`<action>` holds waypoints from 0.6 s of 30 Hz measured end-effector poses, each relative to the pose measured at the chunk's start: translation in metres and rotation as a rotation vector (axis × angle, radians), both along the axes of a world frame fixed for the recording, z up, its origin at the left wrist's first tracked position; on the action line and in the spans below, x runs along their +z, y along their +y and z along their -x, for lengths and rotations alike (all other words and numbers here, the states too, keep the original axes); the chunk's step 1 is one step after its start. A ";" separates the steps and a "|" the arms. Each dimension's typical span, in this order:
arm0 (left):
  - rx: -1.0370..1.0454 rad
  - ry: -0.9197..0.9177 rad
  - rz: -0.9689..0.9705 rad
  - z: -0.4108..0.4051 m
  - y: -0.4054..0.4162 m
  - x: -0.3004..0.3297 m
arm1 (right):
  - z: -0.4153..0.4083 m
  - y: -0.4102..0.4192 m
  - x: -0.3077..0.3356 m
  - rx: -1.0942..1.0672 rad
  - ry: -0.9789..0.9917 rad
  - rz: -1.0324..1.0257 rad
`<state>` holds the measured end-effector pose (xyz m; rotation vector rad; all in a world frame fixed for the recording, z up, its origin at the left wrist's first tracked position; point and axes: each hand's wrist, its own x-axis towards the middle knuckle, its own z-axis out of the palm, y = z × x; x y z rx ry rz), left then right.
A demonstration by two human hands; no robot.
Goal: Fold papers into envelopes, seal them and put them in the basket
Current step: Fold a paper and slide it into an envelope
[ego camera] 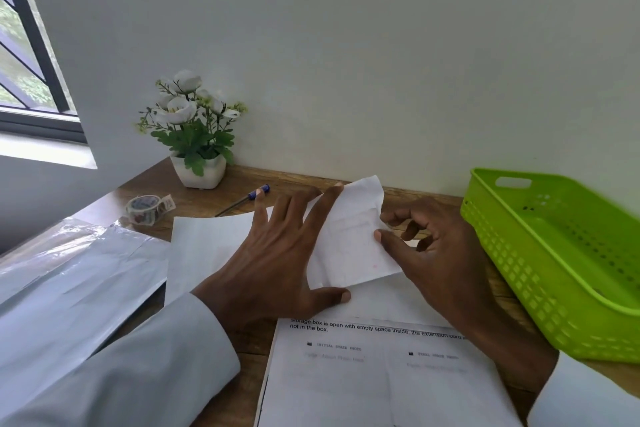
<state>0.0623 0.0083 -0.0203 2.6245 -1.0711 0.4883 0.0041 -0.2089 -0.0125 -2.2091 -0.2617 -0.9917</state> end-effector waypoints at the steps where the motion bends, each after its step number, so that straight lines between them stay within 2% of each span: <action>1: -0.001 0.004 0.002 -0.001 0.000 0.000 | 0.000 0.000 0.000 -0.011 -0.016 0.025; 5: 0.001 0.010 0.006 -0.001 0.000 -0.001 | 0.001 0.000 -0.002 -0.062 -0.043 0.080; 10: 0.005 0.002 0.009 0.000 0.001 0.001 | 0.001 -0.001 -0.003 -0.097 -0.022 0.034; 14: 0.004 0.004 0.002 0.001 0.001 0.002 | -0.002 -0.002 -0.004 -0.082 0.055 -0.082; 18: 0.005 -0.002 0.002 0.001 0.000 0.002 | -0.007 0.002 -0.003 0.017 0.185 -0.314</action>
